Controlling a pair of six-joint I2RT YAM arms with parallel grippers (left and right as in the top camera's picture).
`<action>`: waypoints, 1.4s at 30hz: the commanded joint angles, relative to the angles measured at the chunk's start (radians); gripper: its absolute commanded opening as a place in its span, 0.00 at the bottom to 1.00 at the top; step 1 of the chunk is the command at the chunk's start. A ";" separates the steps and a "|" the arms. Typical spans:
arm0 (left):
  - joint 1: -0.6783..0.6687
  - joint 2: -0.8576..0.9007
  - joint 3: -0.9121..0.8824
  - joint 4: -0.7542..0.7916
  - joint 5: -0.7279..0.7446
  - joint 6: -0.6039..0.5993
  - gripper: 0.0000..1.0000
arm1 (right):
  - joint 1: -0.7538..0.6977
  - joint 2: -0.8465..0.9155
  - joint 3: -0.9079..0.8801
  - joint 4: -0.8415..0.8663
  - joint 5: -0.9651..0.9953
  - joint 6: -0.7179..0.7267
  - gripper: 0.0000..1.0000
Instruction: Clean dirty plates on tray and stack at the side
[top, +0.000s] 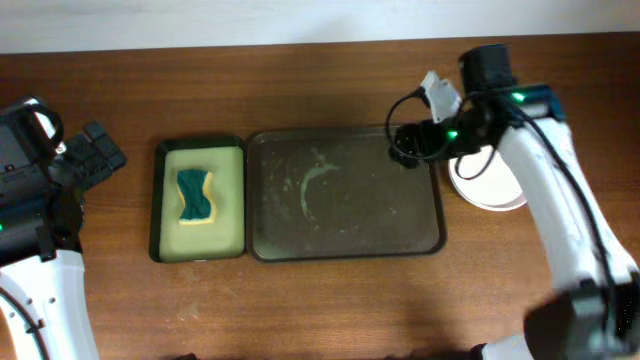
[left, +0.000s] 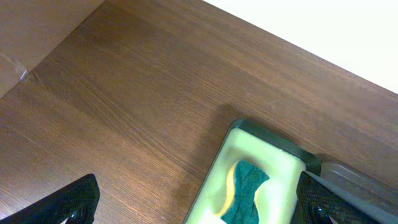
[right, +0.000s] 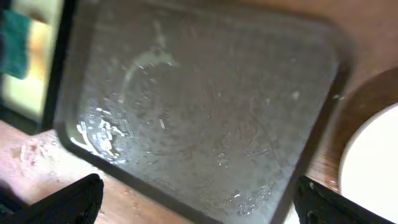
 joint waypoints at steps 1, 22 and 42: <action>0.003 -0.004 0.006 0.002 0.003 0.013 0.99 | 0.005 -0.296 0.019 0.003 0.024 -0.023 0.98; 0.003 -0.004 0.006 0.002 0.003 0.013 0.99 | -0.106 -1.673 -1.598 1.142 0.235 -0.010 0.98; 0.003 -0.004 0.006 0.002 0.003 0.013 0.99 | -0.050 -1.672 -1.598 1.050 0.417 0.095 0.98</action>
